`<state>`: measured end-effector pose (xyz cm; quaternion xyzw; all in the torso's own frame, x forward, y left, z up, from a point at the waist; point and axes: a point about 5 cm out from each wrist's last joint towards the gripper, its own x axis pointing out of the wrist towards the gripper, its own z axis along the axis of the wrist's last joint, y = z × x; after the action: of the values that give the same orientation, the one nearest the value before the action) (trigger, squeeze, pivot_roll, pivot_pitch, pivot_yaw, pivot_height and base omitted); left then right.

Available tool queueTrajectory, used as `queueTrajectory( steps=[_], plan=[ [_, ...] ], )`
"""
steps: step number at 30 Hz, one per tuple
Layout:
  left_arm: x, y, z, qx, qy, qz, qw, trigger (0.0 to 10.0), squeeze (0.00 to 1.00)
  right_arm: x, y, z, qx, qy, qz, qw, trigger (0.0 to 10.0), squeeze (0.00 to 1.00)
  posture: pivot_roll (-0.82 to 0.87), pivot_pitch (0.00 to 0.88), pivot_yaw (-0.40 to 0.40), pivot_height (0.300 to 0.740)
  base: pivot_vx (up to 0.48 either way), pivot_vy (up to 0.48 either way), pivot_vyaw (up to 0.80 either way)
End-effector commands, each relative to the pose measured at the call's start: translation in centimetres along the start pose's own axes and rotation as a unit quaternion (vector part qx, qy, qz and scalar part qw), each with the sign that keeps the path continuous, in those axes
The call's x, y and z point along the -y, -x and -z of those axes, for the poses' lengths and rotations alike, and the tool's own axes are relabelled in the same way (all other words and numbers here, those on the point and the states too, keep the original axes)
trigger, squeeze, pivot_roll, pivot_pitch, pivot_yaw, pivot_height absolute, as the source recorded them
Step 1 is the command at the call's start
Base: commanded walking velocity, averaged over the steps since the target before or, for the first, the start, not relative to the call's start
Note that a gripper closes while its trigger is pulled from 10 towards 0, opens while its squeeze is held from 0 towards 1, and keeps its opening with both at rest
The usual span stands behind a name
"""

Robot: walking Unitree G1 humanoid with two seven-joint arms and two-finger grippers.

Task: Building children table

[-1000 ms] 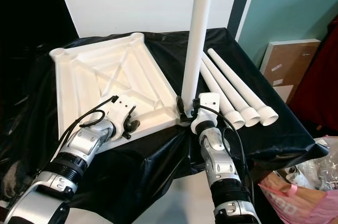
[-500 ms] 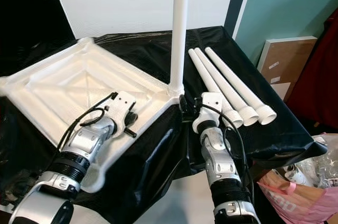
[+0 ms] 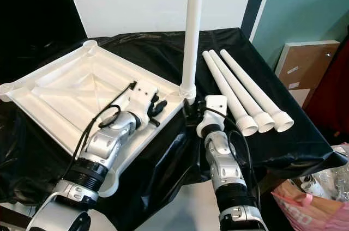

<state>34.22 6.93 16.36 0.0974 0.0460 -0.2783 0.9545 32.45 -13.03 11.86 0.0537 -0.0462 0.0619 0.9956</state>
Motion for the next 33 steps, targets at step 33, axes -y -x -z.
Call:
queueTrajectory(
  steps=[33],
  plan=[
    [-8.2,10.3,6.4,-0.233,-0.234,-0.118,0.936,10.0,0.0,-1.9,-0.7,3.1,-0.107,-0.003,-0.048,0.993,10.0,0.0,0.04,0.012,-0.05,0.74,0.0,0.0,0.0]
  ],
)
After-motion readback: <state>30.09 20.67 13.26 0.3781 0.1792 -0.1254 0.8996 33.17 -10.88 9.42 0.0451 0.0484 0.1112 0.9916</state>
